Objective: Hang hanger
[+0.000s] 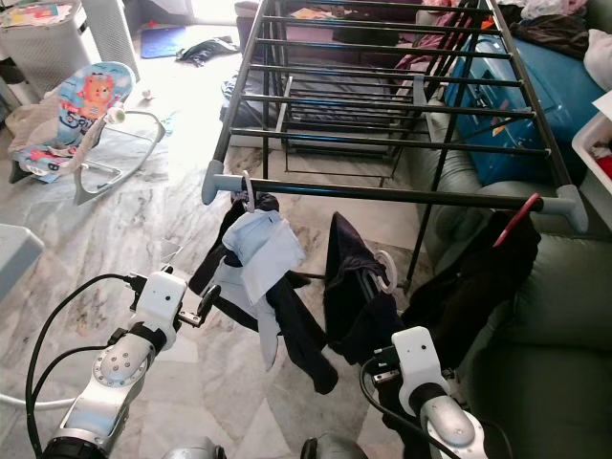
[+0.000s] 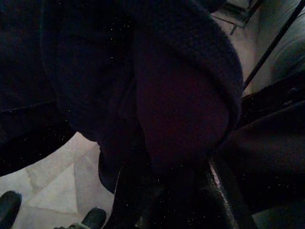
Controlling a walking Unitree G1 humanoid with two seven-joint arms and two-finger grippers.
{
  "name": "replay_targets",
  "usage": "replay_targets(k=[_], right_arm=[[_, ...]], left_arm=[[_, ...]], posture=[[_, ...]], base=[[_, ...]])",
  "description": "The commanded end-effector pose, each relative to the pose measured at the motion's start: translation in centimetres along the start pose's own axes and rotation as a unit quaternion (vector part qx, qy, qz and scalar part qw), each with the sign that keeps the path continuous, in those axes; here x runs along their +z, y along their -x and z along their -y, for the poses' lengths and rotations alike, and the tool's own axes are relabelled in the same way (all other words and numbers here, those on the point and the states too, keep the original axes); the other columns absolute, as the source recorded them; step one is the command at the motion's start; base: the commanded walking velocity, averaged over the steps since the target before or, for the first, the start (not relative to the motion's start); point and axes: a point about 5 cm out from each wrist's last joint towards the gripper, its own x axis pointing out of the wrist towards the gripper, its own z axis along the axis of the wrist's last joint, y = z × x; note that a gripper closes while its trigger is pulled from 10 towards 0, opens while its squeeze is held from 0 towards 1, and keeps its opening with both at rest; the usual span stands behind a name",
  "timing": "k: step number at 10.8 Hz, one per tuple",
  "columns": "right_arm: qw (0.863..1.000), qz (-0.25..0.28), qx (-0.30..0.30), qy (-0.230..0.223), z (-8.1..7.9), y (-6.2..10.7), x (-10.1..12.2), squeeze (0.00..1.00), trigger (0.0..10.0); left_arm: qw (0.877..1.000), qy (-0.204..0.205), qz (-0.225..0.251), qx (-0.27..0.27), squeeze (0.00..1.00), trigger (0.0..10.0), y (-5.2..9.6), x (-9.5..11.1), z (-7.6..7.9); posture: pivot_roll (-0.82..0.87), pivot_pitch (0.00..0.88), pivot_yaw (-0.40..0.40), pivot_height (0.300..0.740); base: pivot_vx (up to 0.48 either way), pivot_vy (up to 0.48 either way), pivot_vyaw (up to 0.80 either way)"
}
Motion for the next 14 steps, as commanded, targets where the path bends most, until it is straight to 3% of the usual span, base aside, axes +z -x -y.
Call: replay_targets(k=[1,8,10,11,13,14], right_arm=[[1.0,0.018,-0.003,0.004,0.4,-0.2,1.2,0.0,10.0],[0.999,0.037,-0.014,0.032,0.8,-0.9,2.4,0.0,10.0],[0.995,0.074,-0.017,0.062,1.4,-1.7,4.2,0.0,10.0],[0.996,0.075,-0.008,0.054,1.7,-2.5,5.0,0.0,10.0],[0.994,0.086,-0.012,0.058,1.9,-3.9,6.4,0.0,10.0],[0.99,0.113,-0.019,0.087,1.6,-4.4,7.2,0.0,10.0]], left_arm=[[1.0,-0.004,-0.005,-0.007,0.0,10.0,0.0,-0.1,-0.1],[1.0,-0.003,-0.007,-0.007,0.0,10.0,-0.3,-0.1,0.0],[0.999,0.032,-0.008,0.02,0.0,10.0,-0.2,-0.1,-0.9],[0.999,0.037,-0.004,0.034,0.0,10.0,-0.4,0.1,-1.6],[0.998,0.027,0.001,0.057,0.0,10.0,-1.0,0.4,-3.2],[0.998,0.025,0.001,0.062,0.0,10.0,-1.4,0.5,-3.9]], posture=[[-0.05,0.0,-0.028,0.74],[-0.05,0.0,-0.033,0.74],[-0.04,0.0,-0.034,0.74],[-0.03,0.0,-0.038,0.74],[-0.03,0.0,-0.043,0.74],[-0.03,0.0,-0.042,0.74]], base=[[-0.36,0.0,0.0],[-0.342,0.0,0.0],[-0.261,0.0,0.0],[-0.255,0.0,0.0],[-0.257,0.0,0.0],[-0.259,0.0,0.0]])
